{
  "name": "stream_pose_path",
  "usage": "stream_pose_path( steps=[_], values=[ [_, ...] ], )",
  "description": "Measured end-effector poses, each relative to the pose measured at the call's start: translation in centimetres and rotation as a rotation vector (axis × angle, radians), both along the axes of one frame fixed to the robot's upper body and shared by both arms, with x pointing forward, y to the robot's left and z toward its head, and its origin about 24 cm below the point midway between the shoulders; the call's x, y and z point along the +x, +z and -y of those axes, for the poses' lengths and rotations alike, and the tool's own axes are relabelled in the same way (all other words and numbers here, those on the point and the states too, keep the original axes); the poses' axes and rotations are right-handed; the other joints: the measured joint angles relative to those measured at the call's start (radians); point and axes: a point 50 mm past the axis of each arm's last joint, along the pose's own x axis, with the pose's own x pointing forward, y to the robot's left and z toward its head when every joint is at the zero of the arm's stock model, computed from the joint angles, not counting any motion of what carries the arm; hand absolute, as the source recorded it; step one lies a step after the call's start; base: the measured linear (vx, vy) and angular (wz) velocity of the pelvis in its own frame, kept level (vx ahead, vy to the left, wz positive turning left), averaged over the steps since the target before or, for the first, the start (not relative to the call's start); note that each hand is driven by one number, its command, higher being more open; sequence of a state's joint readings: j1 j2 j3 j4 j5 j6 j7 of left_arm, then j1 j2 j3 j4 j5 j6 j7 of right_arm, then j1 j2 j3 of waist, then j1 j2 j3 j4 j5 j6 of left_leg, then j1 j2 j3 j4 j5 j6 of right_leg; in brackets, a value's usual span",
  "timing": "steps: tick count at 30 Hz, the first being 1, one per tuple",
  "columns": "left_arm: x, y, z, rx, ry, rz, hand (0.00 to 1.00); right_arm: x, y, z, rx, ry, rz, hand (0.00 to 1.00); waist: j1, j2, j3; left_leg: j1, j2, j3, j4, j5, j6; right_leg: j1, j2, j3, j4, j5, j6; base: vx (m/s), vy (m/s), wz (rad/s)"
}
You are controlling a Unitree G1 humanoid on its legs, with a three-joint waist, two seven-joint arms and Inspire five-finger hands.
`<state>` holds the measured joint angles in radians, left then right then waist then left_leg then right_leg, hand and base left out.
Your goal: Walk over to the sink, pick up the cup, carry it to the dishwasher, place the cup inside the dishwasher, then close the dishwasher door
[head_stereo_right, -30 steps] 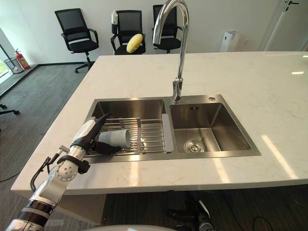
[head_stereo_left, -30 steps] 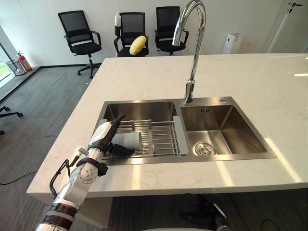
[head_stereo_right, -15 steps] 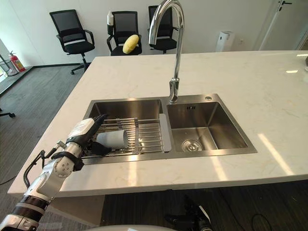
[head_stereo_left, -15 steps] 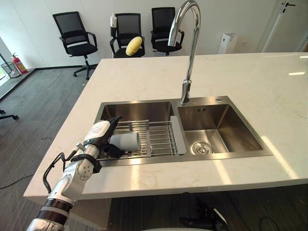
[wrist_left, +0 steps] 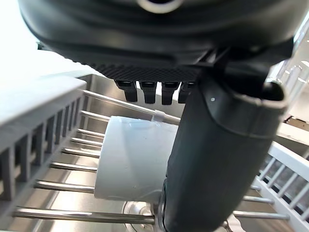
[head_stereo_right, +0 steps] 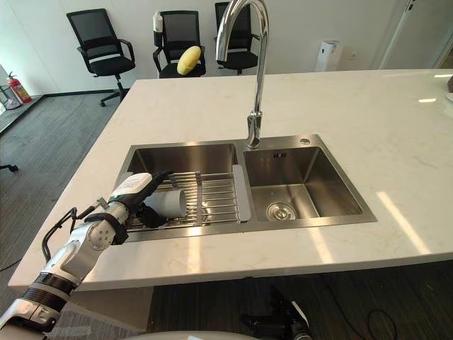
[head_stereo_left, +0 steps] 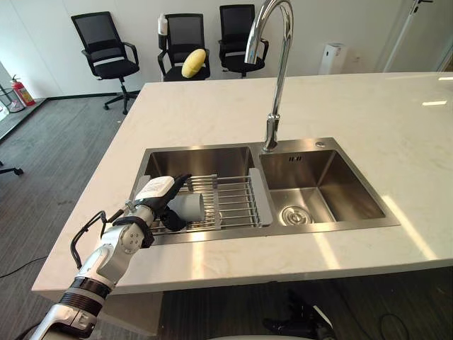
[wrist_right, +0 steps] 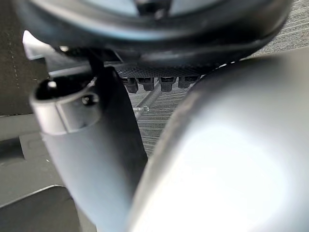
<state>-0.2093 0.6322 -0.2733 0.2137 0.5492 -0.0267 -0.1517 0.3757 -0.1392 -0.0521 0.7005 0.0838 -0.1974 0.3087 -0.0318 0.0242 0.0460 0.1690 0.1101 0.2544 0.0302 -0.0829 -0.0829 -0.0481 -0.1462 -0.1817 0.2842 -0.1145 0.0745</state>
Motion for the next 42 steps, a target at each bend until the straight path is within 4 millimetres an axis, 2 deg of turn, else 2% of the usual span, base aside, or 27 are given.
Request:
stream_pose_path(
  steps=[6,9,18,22,26,29,32,36,42],
  values=[
    [0.4,0.0,-0.3,-0.007,0.017,0.002,0.0,0.0,0.0,0.0,0.001,0.002,0.0,1.0,-0.007,-0.002,0.001,0.004,0.003,0.01,0.011,-0.01,-0.001,0.0,0.003,0.01,0.0,0.0,0.0,0.0,0.004,-0.05],
    [0.4,-0.3,0.6,-0.036,-0.007,-0.002,0.0,0.0,0.0,-0.2,0.004,0.012,-0.001,1.0,-0.01,-0.004,0.002,0.008,0.004,0.017,0.011,-0.013,-0.002,0.0,0.005,0.015,0.0,0.0,0.0,0.01,0.003,-0.05],
    [0.4,-0.2,0.9,-0.105,-0.015,0.01,0.0,0.1,0.0,-0.3,0.005,0.016,0.001,1.0,-0.011,-0.007,0.004,0.007,0.005,0.014,0.012,-0.013,-0.002,0.002,0.005,0.012,-0.003,0.0,0.0,0.0,0.0,0.0],
    [0.4,0.6,2.5,-0.223,-0.06,0.068,0.0,-0.1,0.0,-0.3,0.005,0.012,0.001,1.0,-0.006,-0.008,0.003,-0.002,0.005,0.006,0.016,-0.018,0.001,0.002,0.005,0.01,-0.006,0.0,0.0,0.0,0.001,0.01],
    [0.1,3.2,4.7,-0.374,-0.145,0.2,0.0,-0.2,0.0,-0.3,-0.002,-0.003,0.005,1.0,0.004,-0.012,0.001,-0.009,0.003,0.001,0.017,-0.022,0.003,0.001,0.006,0.007,-0.009,0.0,0.001,0.02,0.005,0.01],
    [-0.6,5.2,5.6,-0.501,-0.182,0.304,0.0,-0.1,0.0,-0.4,-0.007,-0.016,0.014,1.0,0.005,-0.016,-0.001,-0.012,-0.003,-0.003,0.017,-0.023,0.005,0.001,0.007,0.004,-0.012,0.0,0.001,0.02,0.008,0.02],
    [-1.3,6.4,6.0,-0.606,-0.197,0.372,0.0,0.0,-0.1,-0.5,-0.006,-0.042,0.018,1.0,0.008,-0.022,-0.008,-0.019,-0.006,-0.012,0.017,-0.023,0.005,0.001,0.007,-0.003,-0.014,0.0,0.001,0.0,-0.002,0.07],
    [-2.7,6.5,5.9,-0.78,-0.173,0.402,0.0,-0.2,-0.5,-0.9,-0.002,-0.063,0.001,1.0,0.017,-0.041,-0.029,-0.028,-0.007,-0.022,0.017,-0.023,0.006,0.001,0.005,-0.012,-0.023,0.001,0.003,-0.01,0.005,0.07],
    [-4.3,6.1,6.0,-1.025,-0.09,0.443,0.0,0.0,-0.6,-1.0,-0.018,-0.089,0.009,1.0,0.022,-0.045,-0.036,-0.039,-0.01,-0.033,0.017,-0.023,0.008,0.0,0.003,-0.021,-0.031,0.003,0.006,0.01,0.009,0.05]
  ],
)
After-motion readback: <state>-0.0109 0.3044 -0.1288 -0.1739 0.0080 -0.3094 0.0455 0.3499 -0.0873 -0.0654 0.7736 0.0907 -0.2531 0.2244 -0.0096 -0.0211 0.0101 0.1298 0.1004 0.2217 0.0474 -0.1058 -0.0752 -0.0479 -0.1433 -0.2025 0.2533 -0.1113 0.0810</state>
